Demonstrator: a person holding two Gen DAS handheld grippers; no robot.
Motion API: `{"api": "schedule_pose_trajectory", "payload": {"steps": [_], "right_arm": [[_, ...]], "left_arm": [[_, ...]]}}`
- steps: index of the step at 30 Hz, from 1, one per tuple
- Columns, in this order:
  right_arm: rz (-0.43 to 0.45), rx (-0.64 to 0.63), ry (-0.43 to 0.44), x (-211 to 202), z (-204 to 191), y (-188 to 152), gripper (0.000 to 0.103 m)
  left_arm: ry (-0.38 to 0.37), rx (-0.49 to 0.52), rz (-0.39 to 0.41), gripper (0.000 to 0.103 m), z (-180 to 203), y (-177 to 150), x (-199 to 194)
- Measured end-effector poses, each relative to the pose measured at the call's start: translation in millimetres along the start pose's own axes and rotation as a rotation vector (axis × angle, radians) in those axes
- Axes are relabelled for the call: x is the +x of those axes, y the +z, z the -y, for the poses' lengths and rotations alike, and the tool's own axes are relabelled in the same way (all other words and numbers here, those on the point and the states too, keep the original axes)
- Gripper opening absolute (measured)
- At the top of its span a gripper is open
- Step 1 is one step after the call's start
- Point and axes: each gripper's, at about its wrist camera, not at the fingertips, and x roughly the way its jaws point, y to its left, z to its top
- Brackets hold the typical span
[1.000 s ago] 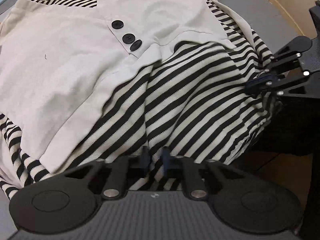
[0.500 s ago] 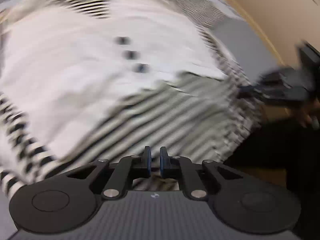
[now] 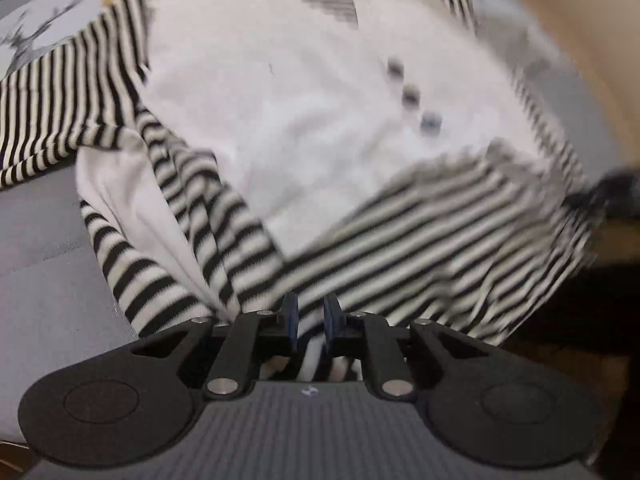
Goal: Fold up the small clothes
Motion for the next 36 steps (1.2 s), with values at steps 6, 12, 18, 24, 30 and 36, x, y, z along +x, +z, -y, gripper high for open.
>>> {"api": "schedule_pose_trajectory", "payload": {"steps": [6, 12, 18, 24, 30, 36], "right_arm": [[-0.056, -0.016, -0.065, 14, -6, 3, 0.018], [0.215, 0.033, -0.091, -19, -13, 27, 0.028], [0.462, 0.11, -0.136, -42, -23, 55, 0.037], [0.602, 0.059, -0.2, -42, -51, 84, 0.037], [0.673, -0.054, -0.219, -36, -85, 102, 0.035], [0.681, -0.029, -0.209, -34, -95, 118, 0.035]], "left_arm": [[0.104, -0.018, -0.11, 0.015, -5, -2, 25], [0.034, -0.181, 0.154, 0.046, -27, 9, -18], [0.246, -0.34, 0.382, 0.05, -67, 25, -41], [0.409, -0.415, 0.443, 0.053, -120, 46, -46], [0.46, -0.601, 0.471, 0.07, -186, 47, -46], [0.482, -0.761, 0.484, 0.07, -245, 38, -49]]}}
